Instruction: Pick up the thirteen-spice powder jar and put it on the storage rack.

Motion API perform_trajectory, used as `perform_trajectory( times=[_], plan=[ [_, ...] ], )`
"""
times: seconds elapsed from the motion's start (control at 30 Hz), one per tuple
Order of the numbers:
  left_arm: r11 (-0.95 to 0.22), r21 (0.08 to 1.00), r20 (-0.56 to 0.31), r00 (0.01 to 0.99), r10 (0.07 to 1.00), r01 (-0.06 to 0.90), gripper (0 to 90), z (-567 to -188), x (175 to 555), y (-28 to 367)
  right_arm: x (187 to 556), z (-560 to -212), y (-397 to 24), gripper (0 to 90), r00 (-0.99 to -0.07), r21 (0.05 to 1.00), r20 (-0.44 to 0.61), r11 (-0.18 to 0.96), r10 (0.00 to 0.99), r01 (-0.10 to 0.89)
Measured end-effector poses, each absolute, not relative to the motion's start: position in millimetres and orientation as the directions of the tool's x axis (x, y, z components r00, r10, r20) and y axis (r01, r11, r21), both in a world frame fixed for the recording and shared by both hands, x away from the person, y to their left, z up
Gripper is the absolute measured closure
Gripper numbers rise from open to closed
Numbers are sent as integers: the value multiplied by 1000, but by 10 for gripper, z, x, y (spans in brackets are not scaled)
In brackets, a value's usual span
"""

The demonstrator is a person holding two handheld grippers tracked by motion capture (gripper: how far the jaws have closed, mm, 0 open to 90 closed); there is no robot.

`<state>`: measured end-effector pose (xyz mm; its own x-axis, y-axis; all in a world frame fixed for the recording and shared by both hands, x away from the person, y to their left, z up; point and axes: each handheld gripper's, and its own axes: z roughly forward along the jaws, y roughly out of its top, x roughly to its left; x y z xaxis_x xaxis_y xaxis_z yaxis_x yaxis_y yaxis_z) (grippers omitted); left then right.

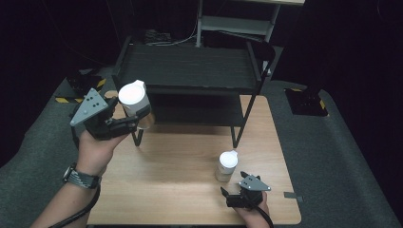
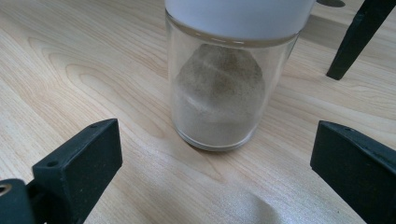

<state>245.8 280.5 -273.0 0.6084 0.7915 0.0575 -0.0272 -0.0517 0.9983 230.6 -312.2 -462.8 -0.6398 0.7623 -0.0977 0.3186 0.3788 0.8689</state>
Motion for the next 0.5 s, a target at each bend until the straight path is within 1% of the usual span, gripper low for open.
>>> perform_trajectory(
  times=[0.23, 0.5],
  plan=[
    [-41, 998, 62, 594, 802, -49, 304, -2602, 2519, 2778, 2305, -4629, -3121, 17, -640, 869, -99, 379, 762, 318],
    [4, 998, 32, 583, 812, -61, 304, -2481, 2634, 2729, 2306, -4629, -3124, 17, -641, 869, -97, 378, 762, 318]
  ],
)
